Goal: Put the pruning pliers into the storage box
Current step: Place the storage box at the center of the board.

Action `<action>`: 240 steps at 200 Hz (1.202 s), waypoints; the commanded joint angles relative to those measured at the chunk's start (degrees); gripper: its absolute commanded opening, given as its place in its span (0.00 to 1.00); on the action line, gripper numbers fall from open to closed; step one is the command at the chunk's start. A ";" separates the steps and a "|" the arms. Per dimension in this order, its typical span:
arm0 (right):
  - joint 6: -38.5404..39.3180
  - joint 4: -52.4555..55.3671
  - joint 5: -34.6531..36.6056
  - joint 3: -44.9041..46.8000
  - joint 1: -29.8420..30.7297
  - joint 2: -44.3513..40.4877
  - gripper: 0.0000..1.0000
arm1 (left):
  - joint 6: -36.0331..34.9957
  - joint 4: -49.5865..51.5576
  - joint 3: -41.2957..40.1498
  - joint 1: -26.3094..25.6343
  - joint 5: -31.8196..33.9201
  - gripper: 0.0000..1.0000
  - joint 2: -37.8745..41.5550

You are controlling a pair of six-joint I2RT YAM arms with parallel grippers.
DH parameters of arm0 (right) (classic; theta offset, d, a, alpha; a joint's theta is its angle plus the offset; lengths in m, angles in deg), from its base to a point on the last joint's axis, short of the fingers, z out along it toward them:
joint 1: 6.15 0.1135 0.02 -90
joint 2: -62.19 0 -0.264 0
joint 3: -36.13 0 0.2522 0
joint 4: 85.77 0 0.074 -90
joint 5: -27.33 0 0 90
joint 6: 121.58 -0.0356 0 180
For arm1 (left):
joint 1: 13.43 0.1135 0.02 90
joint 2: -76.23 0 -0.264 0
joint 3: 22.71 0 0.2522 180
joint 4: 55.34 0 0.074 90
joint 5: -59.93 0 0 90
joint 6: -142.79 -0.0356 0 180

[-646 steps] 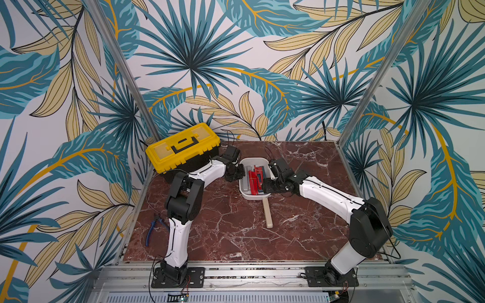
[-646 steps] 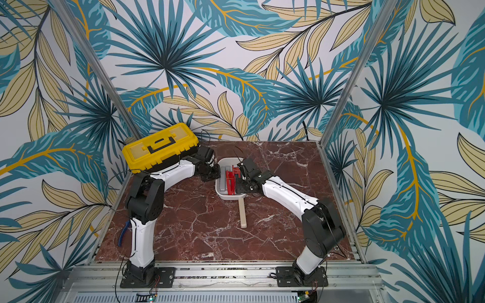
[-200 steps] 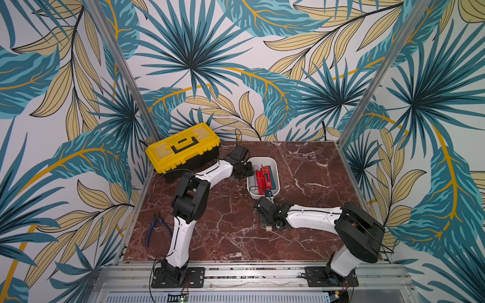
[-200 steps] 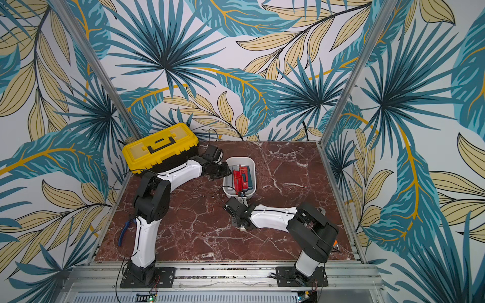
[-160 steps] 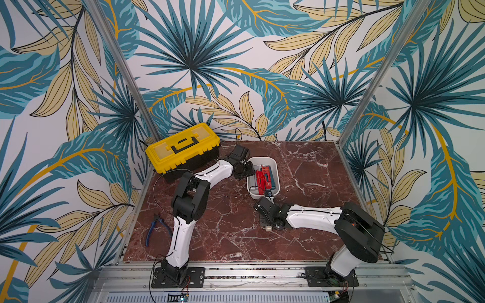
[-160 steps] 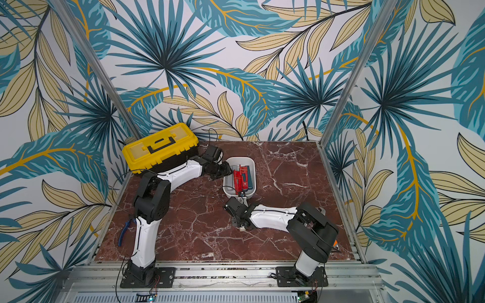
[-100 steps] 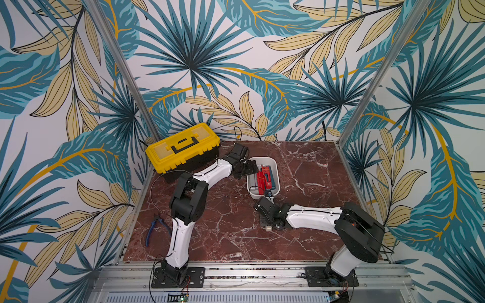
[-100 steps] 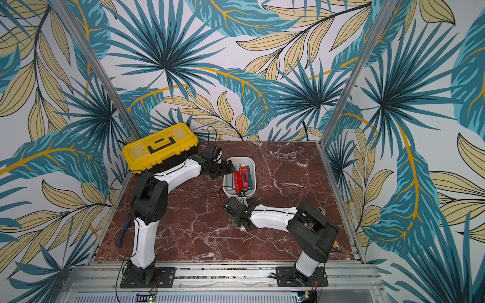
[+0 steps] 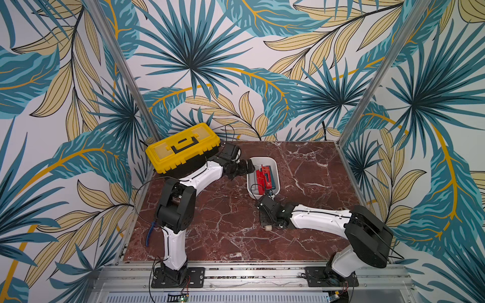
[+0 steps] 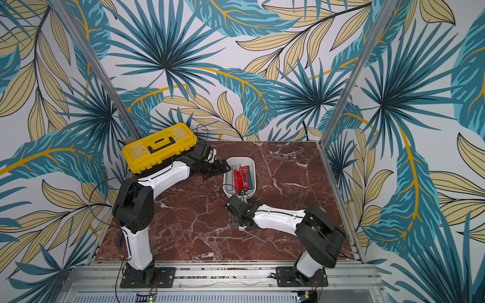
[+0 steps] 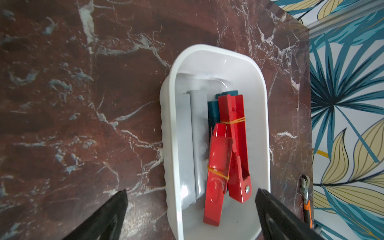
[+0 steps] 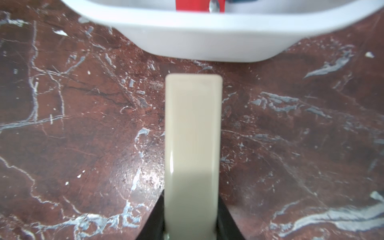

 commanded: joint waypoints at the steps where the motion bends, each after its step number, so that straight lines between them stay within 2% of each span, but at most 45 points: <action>1: 1.38 2.90 0.16 -1.79 0.13 -2.93 0.00 | -3.03 -1.72 -4.60 1.00 -4.28 1.00 5.90; 20: 1.77 4.74 0.16 -3.48 0.13 -3.57 0.00 | -4.52 -2.41 -9.01 2.11 -6.23 1.00 9.34; 46: 2.65 7.50 0.46 -6.49 0.13 -3.93 0.00 | -5.38 -6.53 -13.80 3.73 -15.39 1.00 11.97; 79: 4.68 9.86 1.78 -10.15 -0.02 -4.15 0.00 | -3.32 -12.80 -19.33 5.48 -19.36 1.00 14.99; 111: 7.14 12.30 2.34 -15.23 -0.68 -2.51 0.00 | 0.21 -18.48 -21.64 7.08 -25.73 1.00 14.04; 170: 10.52 10.78 -1.12 -19.57 -4.62 0.43 0.00 | -1.14 -16.94 -22.54 7.42 -26.28 1.00 14.43; 184: 11.40 10.57 -1.94 -20.51 -7.28 1.21 0.00 | -1.26 -16.83 -23.07 7.53 -26.66 1.00 14.91; 240: 13.87 11.30 -3.18 -25.03 -9.29 3.90 0.00 | -1.10 -17.56 -24.53 7.93 -27.28 1.00 16.22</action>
